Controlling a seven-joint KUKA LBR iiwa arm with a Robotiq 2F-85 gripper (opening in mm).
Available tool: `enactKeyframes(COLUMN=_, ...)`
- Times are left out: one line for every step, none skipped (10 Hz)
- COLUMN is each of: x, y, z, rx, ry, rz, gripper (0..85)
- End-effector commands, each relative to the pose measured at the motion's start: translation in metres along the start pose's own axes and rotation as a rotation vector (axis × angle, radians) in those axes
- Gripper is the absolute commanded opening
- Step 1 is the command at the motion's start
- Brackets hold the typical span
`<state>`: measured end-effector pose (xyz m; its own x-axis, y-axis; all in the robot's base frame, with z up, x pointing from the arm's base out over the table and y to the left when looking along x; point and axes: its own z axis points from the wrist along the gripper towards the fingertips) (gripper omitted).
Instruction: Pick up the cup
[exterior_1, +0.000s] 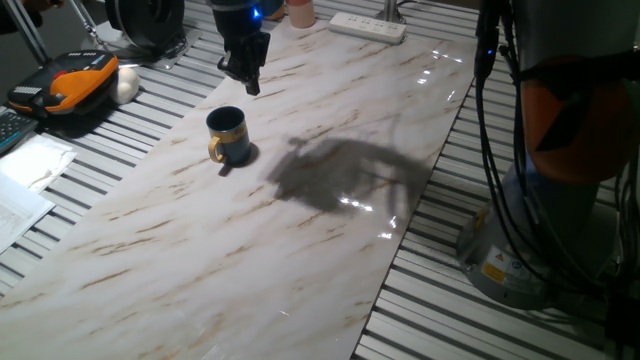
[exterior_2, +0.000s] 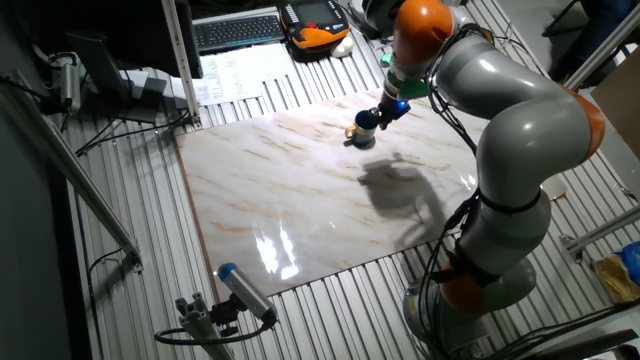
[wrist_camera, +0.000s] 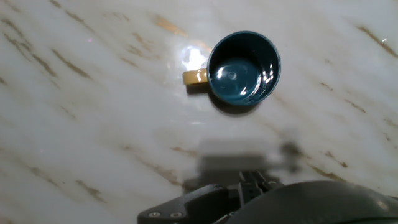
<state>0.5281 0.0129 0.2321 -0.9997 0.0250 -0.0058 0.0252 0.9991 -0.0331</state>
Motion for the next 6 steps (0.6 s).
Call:
enactKeyframes(x=-0.001, y=0.001, z=0.000, rx=-0.005, ry=-0.001, rz=0.016, gripper=0.0)
enactKeyframes(x=-0.003, y=0.003, z=-0.001, rx=-0.008, ry=-0.009, rz=0.024, gripper=0.0)
enactKeyframes(x=-0.005, y=0.006, z=-0.002, rx=-0.011, ry=-0.009, rz=0.030, gripper=0.0)
enactKeyframes(x=-0.008, y=0.009, z=-0.003, rx=-0.008, ry=-0.007, rz=0.038, gripper=0.0)
enactKeyframes(x=-0.010, y=0.013, z=-0.003, rx=-0.004, ry=-0.008, rz=0.042, gripper=0.0)
enactKeyframes(x=-0.014, y=0.016, z=-0.004, rx=-0.004, ry=-0.004, rz=0.048, gripper=0.0)
